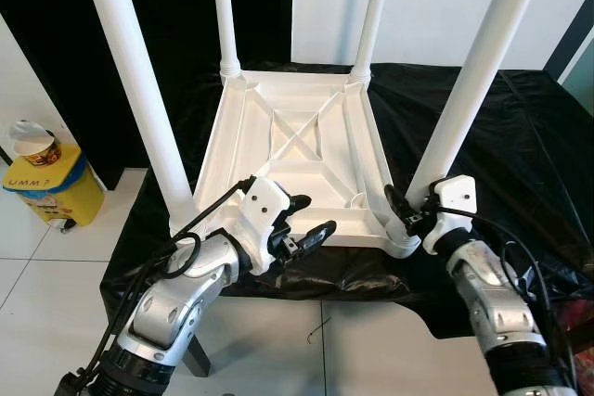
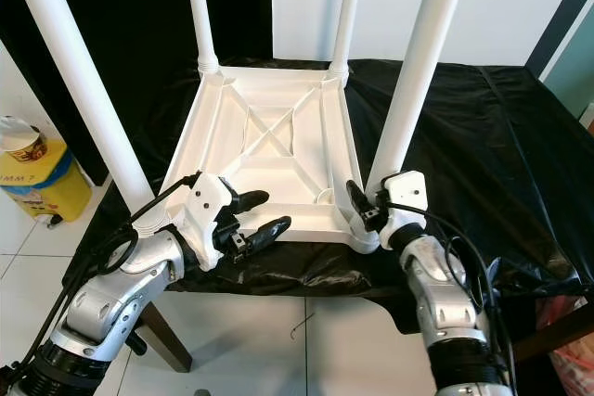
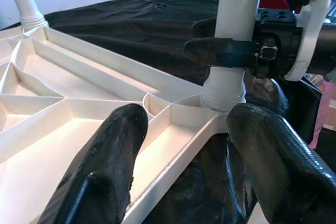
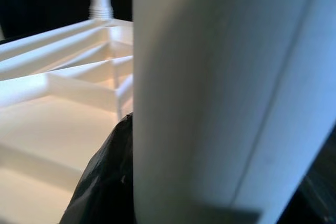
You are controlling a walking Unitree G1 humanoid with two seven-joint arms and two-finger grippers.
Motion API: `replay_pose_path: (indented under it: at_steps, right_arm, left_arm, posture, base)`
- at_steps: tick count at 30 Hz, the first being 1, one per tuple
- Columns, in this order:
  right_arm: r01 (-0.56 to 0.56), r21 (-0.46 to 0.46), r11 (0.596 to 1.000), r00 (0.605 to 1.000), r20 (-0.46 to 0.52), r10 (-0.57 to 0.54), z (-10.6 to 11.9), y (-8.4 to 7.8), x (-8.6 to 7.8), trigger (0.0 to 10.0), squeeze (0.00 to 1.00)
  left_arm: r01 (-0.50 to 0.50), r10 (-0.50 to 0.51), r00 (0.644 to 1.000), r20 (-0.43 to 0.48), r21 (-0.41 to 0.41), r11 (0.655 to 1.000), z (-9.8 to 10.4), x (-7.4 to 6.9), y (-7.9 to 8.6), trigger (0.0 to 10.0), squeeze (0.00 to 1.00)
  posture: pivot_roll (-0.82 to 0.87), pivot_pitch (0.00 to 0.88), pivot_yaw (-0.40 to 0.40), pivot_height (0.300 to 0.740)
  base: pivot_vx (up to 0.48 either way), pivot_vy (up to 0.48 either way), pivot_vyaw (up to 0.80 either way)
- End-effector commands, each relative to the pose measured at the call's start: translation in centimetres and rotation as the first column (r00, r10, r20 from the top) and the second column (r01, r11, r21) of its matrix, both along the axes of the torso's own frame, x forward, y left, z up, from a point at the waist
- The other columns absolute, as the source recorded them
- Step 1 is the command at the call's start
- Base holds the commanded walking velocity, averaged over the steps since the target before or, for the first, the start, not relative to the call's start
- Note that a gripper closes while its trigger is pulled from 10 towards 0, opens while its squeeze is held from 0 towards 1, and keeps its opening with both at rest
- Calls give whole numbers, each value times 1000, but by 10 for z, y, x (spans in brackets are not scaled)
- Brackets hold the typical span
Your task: Building children table
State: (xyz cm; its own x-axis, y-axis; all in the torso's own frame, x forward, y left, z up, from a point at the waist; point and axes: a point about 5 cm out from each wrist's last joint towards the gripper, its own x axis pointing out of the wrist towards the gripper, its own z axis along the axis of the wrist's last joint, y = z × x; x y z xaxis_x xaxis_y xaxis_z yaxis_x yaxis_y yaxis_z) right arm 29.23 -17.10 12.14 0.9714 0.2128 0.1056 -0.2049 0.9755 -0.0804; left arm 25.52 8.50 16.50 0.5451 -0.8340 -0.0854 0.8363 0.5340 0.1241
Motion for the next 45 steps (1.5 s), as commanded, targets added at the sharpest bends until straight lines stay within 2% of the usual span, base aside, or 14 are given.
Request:
replay_pose_path:
  at_steps: [1,6,11,16,26,34,35,36,41,45]
  right_arm:
    - [85,-19,996,992,-92,-86,-18,-4,-5,10000,0]
    - [223,5,975,969,-110,-221,-23,1,-9,10000,0]
    - [294,6,956,949,-121,-291,-26,4,-12,10000,0]
    - [305,20,952,945,-131,-300,-27,13,-16,10000,0]
    - [345,16,938,932,-123,-341,-25,13,-17,10000,0]
    - [366,14,931,927,-95,-363,-21,15,-16,10000,0]
    - [367,16,930,927,-89,-365,-20,16,-15,10000,761]
    - [360,24,932,930,-80,-358,-18,16,-13,10000,1000]
    - [353,37,935,935,-63,-350,-14,17,-12,10000,1000]
    - [270,53,961,963,-13,-270,-6,14,-15,10000,1000]
  left_arm:
    - [-1,1,1000,-7,22,1000,-7,-2,-1,10000,0]
    - [-11,11,1000,-4,35,999,-11,-4,-1,10000,0]
    - [-20,20,1000,1,43,999,-11,-4,-1,10000,0]
    - [-22,22,1000,-1,42,999,-13,-5,-1,10000,0]
    - [-18,18,1000,-3,42,999,-12,-8,0,10000,0]
    - [-13,12,1000,13,41,999,-7,-3,1,10000,0]
    - [-8,7,1000,15,40,999,-7,-3,0,10000,0]
    - [-2,1,1000,18,39,999,-6,-2,-1,10000,0]
    - [4,-4,1000,21,36,999,-5,-1,-3,10000,0]
    - [-9,8,999,31,23,1000,-4,1,-5,10000,0]
  posture:
    - [52,0,-67,740]
    - [57,0,-77,740]
    - [58,0,-79,740]
    - [57,0,-78,740]
    - [60,0,-62,740]
    - [36,0,-32,740]
    - [33,0,-29,740]
    - [30,0,-30,740]
    - [24,0,-35,740]
    - [19,7,-46,740]
  base:
    - [0,0,0]
    - [0,0,0]
    - [0,0,0]
    - [0,0,0]
    - [0,0,0]
    - [0,0,0]
    - [0,0,0]
    - [0,0,0]
    - [0,0,0]
    - [0,0,0]
